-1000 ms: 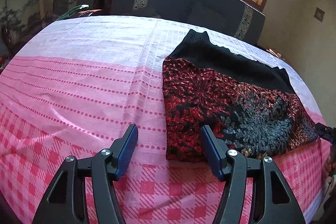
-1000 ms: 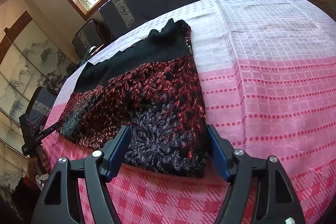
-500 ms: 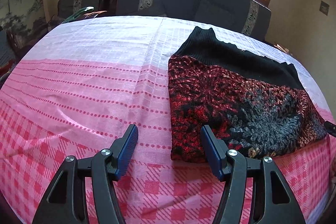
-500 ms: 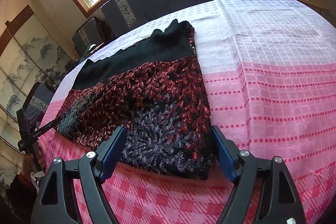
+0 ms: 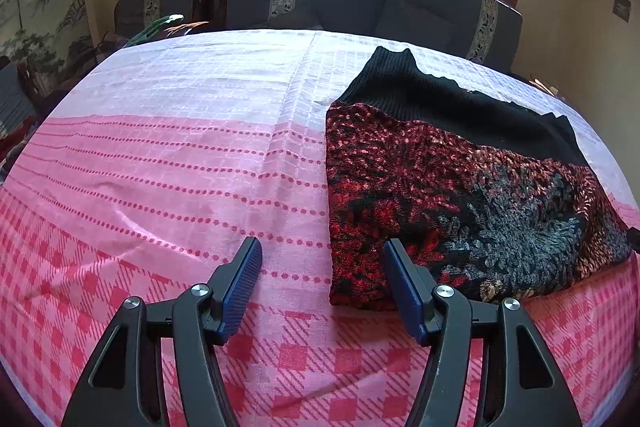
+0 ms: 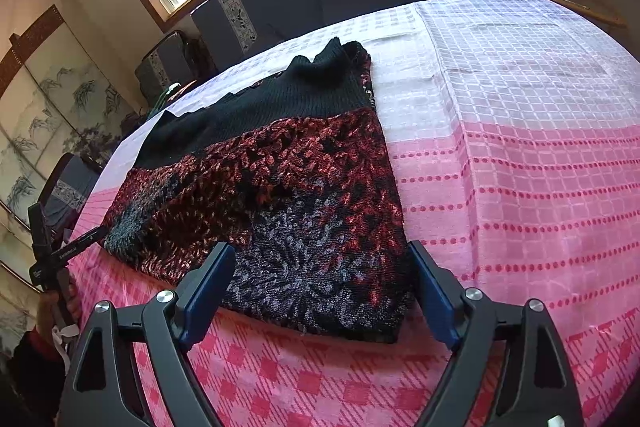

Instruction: Fold small clothes

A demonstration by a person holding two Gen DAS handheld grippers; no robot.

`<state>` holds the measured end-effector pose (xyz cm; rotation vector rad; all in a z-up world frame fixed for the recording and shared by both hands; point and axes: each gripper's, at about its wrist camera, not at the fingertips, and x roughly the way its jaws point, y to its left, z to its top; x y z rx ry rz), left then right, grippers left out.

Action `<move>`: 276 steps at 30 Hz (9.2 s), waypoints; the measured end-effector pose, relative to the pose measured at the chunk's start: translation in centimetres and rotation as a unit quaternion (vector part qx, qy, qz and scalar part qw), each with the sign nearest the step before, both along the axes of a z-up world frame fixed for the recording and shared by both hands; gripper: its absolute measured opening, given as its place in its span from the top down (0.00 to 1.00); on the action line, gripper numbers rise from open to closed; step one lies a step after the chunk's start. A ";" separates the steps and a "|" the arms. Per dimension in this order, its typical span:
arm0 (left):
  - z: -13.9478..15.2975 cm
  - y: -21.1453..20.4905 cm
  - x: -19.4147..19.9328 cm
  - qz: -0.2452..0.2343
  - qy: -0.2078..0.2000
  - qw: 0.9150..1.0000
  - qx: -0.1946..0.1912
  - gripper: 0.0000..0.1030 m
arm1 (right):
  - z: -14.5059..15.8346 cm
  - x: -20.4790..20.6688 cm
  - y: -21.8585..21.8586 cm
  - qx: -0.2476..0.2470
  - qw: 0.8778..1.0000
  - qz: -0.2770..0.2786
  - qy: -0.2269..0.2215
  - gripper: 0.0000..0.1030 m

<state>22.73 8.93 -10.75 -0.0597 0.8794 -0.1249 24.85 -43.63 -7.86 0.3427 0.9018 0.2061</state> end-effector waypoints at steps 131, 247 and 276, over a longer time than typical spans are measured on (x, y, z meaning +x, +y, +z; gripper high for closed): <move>9.1 -6.9 9.5 -0.146 0.110 0.935 -0.305 0.93 | -1.5 20.1 13.8 0.077 0.988 0.104 0.079 0.92; -0.2 -14.1 2.2 -0.183 0.026 0.924 -0.334 0.11 | 3.1 4.3 -3.1 0.153 0.986 0.061 0.032 0.37; -0.5 -14.9 2.4 -0.186 0.022 0.931 -0.314 0.10 | -1.2 -0.6 -7.2 0.042 0.994 0.001 0.101 0.96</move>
